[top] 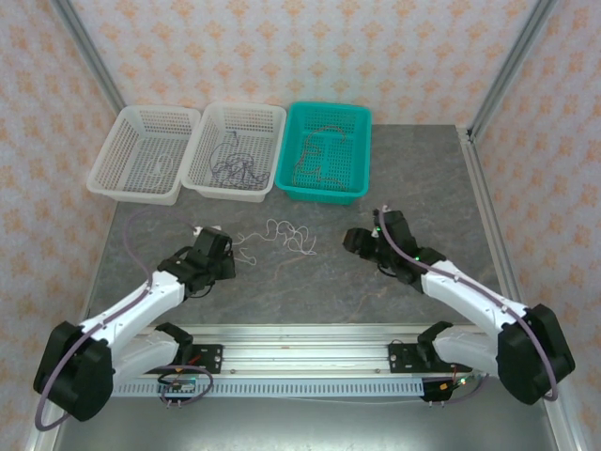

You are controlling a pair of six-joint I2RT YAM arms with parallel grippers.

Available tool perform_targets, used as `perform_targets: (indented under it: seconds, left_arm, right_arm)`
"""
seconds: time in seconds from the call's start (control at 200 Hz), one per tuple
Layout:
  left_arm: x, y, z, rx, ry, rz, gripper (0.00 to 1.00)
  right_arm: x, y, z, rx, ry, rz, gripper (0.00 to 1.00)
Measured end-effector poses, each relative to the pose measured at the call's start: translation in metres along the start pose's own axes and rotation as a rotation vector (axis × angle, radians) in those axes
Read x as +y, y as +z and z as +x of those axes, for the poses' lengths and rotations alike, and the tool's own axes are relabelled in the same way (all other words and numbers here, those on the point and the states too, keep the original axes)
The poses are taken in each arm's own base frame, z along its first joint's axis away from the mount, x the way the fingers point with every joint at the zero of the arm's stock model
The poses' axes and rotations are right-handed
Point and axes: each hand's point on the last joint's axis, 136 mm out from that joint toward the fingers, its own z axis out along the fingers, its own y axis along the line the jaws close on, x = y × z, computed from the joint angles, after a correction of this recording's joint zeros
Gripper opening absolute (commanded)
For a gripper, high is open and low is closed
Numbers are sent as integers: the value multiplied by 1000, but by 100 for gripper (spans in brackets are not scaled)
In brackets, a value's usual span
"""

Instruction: Untangle the cables

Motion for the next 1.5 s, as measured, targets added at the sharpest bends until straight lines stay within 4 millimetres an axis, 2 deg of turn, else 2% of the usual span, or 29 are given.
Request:
perform_targets:
  seconds: [0.145, 0.27, 0.36, 0.455, 0.53, 0.606, 0.681, 0.721, 0.826, 0.926, 1.091, 1.191, 1.336, 1.431, 1.501]
  left_arm:
    - [-11, -11, -6, -29, -10, 73, 0]
    - [-20, -16, -5, -18, -19, 130, 0]
    - [-23, -20, -7, -30, -31, 153, 0]
    - [-25, -24, -9, -45, -38, 167, 0]
    - [-25, -26, -11, -54, -43, 173, 0]
    - [-25, -28, -13, -67, -46, 175, 0]
    - [-22, -31, -14, -78, -54, 165, 0]
    - [-21, -32, -14, -82, -56, 161, 0]
    - [-8, -41, -21, -127, -100, 111, 0]
    - [1, -55, -37, -200, -156, 87, 0]
    - [22, -63, -55, -250, -251, 24, 0]
    - [33, -62, -57, -253, -285, -7, 0]
    - [45, -59, -59, -249, -329, -34, 0]
    - [51, -57, -59, -236, -368, -37, 0]
    - [51, -56, -58, -225, -388, -20, 0]
  right_arm:
    - [61, 19, 5, 36, -226, -113, 66]
    - [101, 56, 16, 68, -464, -110, 71]
    - [110, 90, 22, 92, -575, -66, 79]
    - [101, 124, 25, 112, -642, 20, 80]
    - [91, 145, 29, 137, -679, 79, 72]
    - [82, 158, 36, 170, -699, 112, 58]
    - [73, 164, 45, 212, -717, 130, 37]
    - [68, 165, 49, 230, -721, 139, 22]
    - [61, 163, 51, 247, -712, 167, 0]
    - [40, 153, 42, 236, -635, 202, 0]
    - [-39, 103, 21, 188, -352, 325, 0]
    - [-74, 74, 18, 137, -168, 367, 0]
    - [-107, 43, 22, 59, 68, 392, 0]
    - [-128, 22, 15, -25, 225, 408, 0]
    - [-133, 10, 6, -82, 283, 405, 0]
